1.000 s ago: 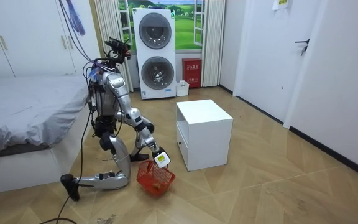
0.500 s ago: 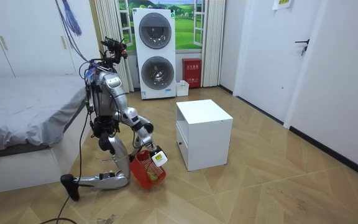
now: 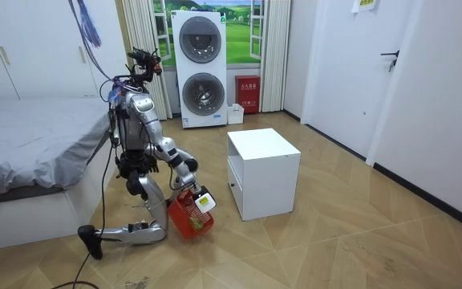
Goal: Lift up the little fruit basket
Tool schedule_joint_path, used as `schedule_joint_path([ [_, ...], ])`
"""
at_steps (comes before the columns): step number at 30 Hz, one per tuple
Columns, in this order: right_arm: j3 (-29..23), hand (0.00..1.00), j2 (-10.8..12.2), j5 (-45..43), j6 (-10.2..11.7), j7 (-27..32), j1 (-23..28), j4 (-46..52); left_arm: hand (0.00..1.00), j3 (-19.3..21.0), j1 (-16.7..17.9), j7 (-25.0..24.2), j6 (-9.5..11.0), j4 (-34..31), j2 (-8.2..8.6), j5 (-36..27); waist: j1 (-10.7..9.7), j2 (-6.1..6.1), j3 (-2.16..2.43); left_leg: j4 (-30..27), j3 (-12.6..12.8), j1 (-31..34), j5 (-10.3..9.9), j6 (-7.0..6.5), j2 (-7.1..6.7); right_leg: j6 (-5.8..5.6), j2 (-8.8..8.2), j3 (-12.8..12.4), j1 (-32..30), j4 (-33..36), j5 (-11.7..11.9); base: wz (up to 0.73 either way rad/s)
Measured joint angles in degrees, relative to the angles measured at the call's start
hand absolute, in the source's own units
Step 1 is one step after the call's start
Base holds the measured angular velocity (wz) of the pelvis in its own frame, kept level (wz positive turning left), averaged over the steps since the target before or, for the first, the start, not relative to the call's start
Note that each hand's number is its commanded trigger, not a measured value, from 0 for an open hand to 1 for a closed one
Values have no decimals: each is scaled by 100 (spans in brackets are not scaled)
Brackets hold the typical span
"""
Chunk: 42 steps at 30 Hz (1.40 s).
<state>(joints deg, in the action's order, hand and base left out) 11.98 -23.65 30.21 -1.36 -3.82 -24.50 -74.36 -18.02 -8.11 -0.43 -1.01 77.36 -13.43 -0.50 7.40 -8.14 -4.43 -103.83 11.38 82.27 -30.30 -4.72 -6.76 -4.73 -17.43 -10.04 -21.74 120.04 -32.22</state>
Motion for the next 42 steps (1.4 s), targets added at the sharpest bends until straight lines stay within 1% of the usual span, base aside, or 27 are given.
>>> schedule_joint_path([
  [5, -291, 100, -17, 456, 0, -5, -20, 737, 0, 472, -93, 1, -38, -15, -63, 2, -138, -63, -7, -85, -114, -97, -8, -16, -99, 18, 83, 101, 288, -72, 4, 7],
  [8, -555, 100, -27, 586, -2, -15, -22, 1301, 0, 881, -112, 36, -27, -54, -126, -3, -152, -169, 27, -116, -121, -153, -35, -61, -109, 27, 104, 132, 400, -126, 2, 1],
  [10, -655, 100, -50, 688, 0, -7, -22, 1598, 0, 1023, -130, 113, -25, -111, -155, -5, -149, -172, 32, -170, -201, -162, -57, -85, -104, 39, 231, 188, 535, -229, -38, 9],
  [13, -707, 100, -50, 789, -49, 4, -22, 2022, 0, 1173, -114, 213, -38, -151, -175, 2, -154, -206, 69, -13, -278, -231, -77, -151, -118, 13, 552, 128, 794, -764, -425, 5],
  [14, -746, 100, -49, 804, -149, -4, -20, 2280, 0, 1253, -5, 251, -53, -230, -169, 2, -162, -204, 80, 190, -283, -327, -61, -189, -117, 20, 652, 43, 807, -1107, -458, -9],
  [15, -768, 100, -50, 820, -206, -2, -20, 2414, 0, 1284, 61, 259, -74, -280, -166, 3, -180, -194, 87, 329, -284, -404, -49, -219, -120, 20, 670, 28, 820, -1339, -457, -12],
  [16, -842, 100, -49, 823, -253, -9, -20, 2639, 0, 1374, 203, 278, -152, -390, -158, 5, -214, -175, 103, 686, -294, -616, -28, -272, -144, 29, 672, 9, 894, -1936, -439, -21],
  [17, -891, 100, -56, 832, -262, -28, -12, 2795, 0, 1500, 380, 316, -172, -478, -153, 1, -255, -165, 147, 1120, -319, -912, -7, -315, -159, 8, 685, 0, 959, -2605, -230, -25],
  [18, -891, 100, -65, 829, -292, -83, 15, 2872, 0, 1568, 477, 356, -177, -512, -152, -1, -249, -144, 163, 1365, -332, -1102, 8, -346, -158, 14, 693, -7, 985, -2932, 13, -39],
  [20, -884, 100, -71, 749, -387, -178, 353, 3412, 0, 1790, 849, 570, -234, -693, -165, 1, -220, -44, 241, 2500, -473, -2038, 104, -429, -163, 35, 722, 55, 839, -3847, 1736, -42],
  [21, -877, 100, -71, 651, -438, -182, 414, 3469, 0, 1796, 924, 647, -241, -702, -177, 3, -184, -10, 259, 2800, -528, -2291, 152, -431, -150, 24, 758, 97, 673, -3875, 1821, -44],
  [22, -866, 100, -52, 451, -587, -188, 509, 3466, 0, 1796, 989, 785, -237, -700, -208, 9, -152, 30, 263, 3365, -543, -2845, 245, -481, -81, 3, 833, 126, 318, -3650, 1669, -42],
  [23, -867, 100, -53, 305, -656, -225, 646, 3483, 0, 1777, 1095, 887, -224, -690, -199, 23, -125, 116, 311, 3882, -547, -3400, 323, -529, -47, 8, 899, 212, -64, -3523, 1412, -45],
  [24, -869, 100, -60, 245, -693, -226, 706, 3545, 0, 1777, 1165, 918, -207, -709, -179, 21, -131, 176, 333, 4126, -544, -3663, 350, -539, 1, 23, 924, 256, -250, -3554, 1284, -55],
  [25, -867, 100, -48, 188, -725, -236, 804, 3751, 0, 1776, 1304, 962, -174, -703, -159, 22, -71, 292, 367, 4585, -523, -4188, 407, -532, 98, 41, 965, 332, -553, -3860, 1029, -66],
  [26, -866, 100, -32, 203, -721, -223, 817, 3917, 0, 1725, 1376, 998, -166, -661, -144, 11, -83, 389, 357, 5021, -504, -4708, 471, -523, 184, 22, 966, 480, -688, -4471, 851, -62],
  [27, -862, 100, -33, 197, -714, -218, 815, 3987, 0, 1706, 1407, 1007, -162, -654, -146, 6, -90, 421, 357, 5225, -492, -4941, 501, -520, 224, 9, 962, 569, -717, -4829, 825, -36],
  [28, -869, 100, -39, 199, -673, -191, 820, 4058, 0, 1679, 1433, 1027, -150, -662, -166, 4, -132, 445, 351, 5612, -531, -5383, 572, -502, 259, -2, 957, 768, -639, -5678, 816, -7],
  [29, -869, 100, -32, 241, -663, -106, 847, 4193, 0, 1667, 1457, 1069, -160, -748, -175, 4, -171, 445, 351, 5962, -588, -5736, 641, -468, 266, 1, 997, 905, -442, -6587, 853, 0],
  [30, -869, 100, -31, 248, -663, -58, 873, 4304, 0, 1665, 1492, 1100, -189, -832, -171, 4, -178, 417, 366, 6141, -593, -5906, 682, -453, 265, 22, 1034, 933, -334, -7037, 898, 0],
  [31, -880, 100, -37, 253, -666, 4, 922, 4572, 0, 1684, 1598, 1127, -236, -1058, -165, 6, -192, 353, 392, 6477, -595, -6198, 751, -419, 264, 67, 1092, 1018, -124, -7830, 1105, -6],
  [32, -937, 100, -43, 353, -663, 11, 949, 4833, 0, 1782, 1694, 1149, -256, -1240, -142, 18, -216, 331, 388, 6702, -645, -6406, 796, -366, 280, 45, 1192, 1083, 92, -8278, 1387, 0],
  [33, -986, 100, -54, 406, -636, 12, 987, 4958, 0, 1817, 1704, 1161, -271, -1301, -122, 21, -240, 357, 397, 6806, -711, -6500, 816, -332, 314, 76, 1255, 1184, 231, -8458, 1465, 6],
  [35, -1123, 100, -60, 715, -556, 4, 1112, 5279, 0, 2021, 1699, 1264, -288, -1421, -116, 23, -269, 280, 407, 7403, -861, -6922, 1021, -216, 399, 168, 1374, 1347, 781, -9259, 1702, 16],
  [37, -1131, 100, -60, 723, -555, -5, 1110, 5370, 0, 2026, 1701, 1345, -288, -1476, -90, 31, -261, 205, 446, 7810, -902, -7216, 1176, -141, 403, 203, 1419, 1392, 1090, -9708, 1803, 9],
  [40, -1129, 100, -39, 687, -557, -27, 1138, 5560, 0, 2022, 1704, 1346, -271, -1584, -18, 104, -260, 200, 449, 8326, -1014, -7597, 1309, -40, 417, 260, 1473, 1476, 1461, -10182, 1882, 5],
  [42, -1128, 100, 17, 600, -567, -9, 1147, 5639, 0, 2022, 1711, 1340, -270, -1570, -1, 132, -249, 203, 450, 8555, -1094, -7804, 1397, 17, 429, 311, 1503, 1479, 1582, -10252, 1912, -2],
])
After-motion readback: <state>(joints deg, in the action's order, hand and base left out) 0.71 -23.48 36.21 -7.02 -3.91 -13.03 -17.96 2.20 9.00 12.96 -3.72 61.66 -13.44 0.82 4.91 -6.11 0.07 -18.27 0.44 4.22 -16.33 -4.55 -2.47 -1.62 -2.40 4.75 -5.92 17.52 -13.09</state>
